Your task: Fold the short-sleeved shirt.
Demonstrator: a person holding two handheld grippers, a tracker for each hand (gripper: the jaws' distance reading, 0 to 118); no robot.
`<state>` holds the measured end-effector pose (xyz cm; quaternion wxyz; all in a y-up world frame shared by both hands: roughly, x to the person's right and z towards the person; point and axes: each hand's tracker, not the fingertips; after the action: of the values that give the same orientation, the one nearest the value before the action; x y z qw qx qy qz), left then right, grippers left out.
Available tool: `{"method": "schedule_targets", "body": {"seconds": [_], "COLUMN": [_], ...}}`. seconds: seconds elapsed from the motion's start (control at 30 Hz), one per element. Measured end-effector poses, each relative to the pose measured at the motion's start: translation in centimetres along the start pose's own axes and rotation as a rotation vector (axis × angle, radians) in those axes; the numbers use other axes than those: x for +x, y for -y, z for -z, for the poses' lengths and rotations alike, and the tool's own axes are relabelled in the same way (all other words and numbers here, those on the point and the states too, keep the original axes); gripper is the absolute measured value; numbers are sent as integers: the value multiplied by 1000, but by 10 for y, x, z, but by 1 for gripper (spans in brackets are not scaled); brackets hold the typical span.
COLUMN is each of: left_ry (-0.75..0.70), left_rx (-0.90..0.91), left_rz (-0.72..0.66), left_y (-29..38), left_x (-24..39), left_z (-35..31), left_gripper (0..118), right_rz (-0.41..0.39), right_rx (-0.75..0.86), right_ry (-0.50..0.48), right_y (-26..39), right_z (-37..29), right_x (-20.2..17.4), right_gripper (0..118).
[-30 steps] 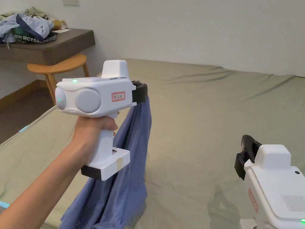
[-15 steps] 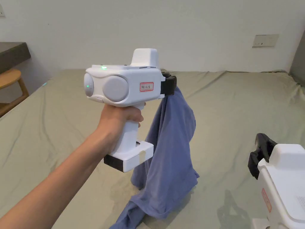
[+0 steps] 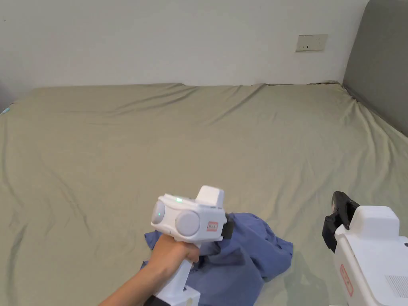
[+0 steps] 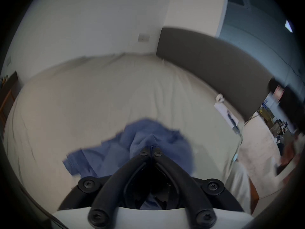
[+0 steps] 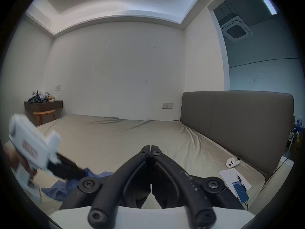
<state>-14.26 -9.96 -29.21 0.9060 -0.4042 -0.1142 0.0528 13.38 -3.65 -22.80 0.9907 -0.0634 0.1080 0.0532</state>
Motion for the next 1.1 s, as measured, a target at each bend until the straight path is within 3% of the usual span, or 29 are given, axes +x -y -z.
{"method": "schedule_targets", "body": {"seconds": [0.17, 0.27, 0.33, 0.37, 0.47, 0.5, 0.63, 0.8, 1.0, 1.07, 1.1], "left_ry": [-65, -101, -92, -90, -111, -132, -173, -351, -547, -575, -575], "left_rx": [-168, -138, -86, -77, 2, 48, 323, 618, 779, 791, 799], "left_rz": [29, 6, -30, -34, -44, -58, -52, -24, 6, -2, -10], "left_y": [49, 65, 57, 55, 41, 37, 19, 14, 27, 31, 36], "left_x": [-16, -17, -1, 2, -2, -1, -7, -27, -51, -58, -60], "left_z": [58, 66, 41, 35, 19, 6, -60, -121, -161, -170, -173], "left_gripper": [0, 2, 10, 22, 106, 118, 113, 114, 113, 107, 95], "right_rz": [-4, -2, -2, -3, -8, -8, -10, -11, -16, -13, -12], "right_rx": [-39, -56, -63, -64, -53, -47, -10, 33, 63, 68, 71], "right_ry": [-4, -1, -4, -5, -8, -9, -11, -15, -12, -15, -17], "right_y": [11, 15, 14, 14, 7, 4, -10, -26, -36, -37, -38], "right_z": [9, 13, 13, 13, 12, 10, 7, 3, 0, -1, -1], "right_x": [-2, -4, -5, -5, -9, -10, -15, -22, -31, -32, -33], "right_gripper": [1, 1, 1, 1, 1, 1, 1, 1, 1, 1, 1]}}
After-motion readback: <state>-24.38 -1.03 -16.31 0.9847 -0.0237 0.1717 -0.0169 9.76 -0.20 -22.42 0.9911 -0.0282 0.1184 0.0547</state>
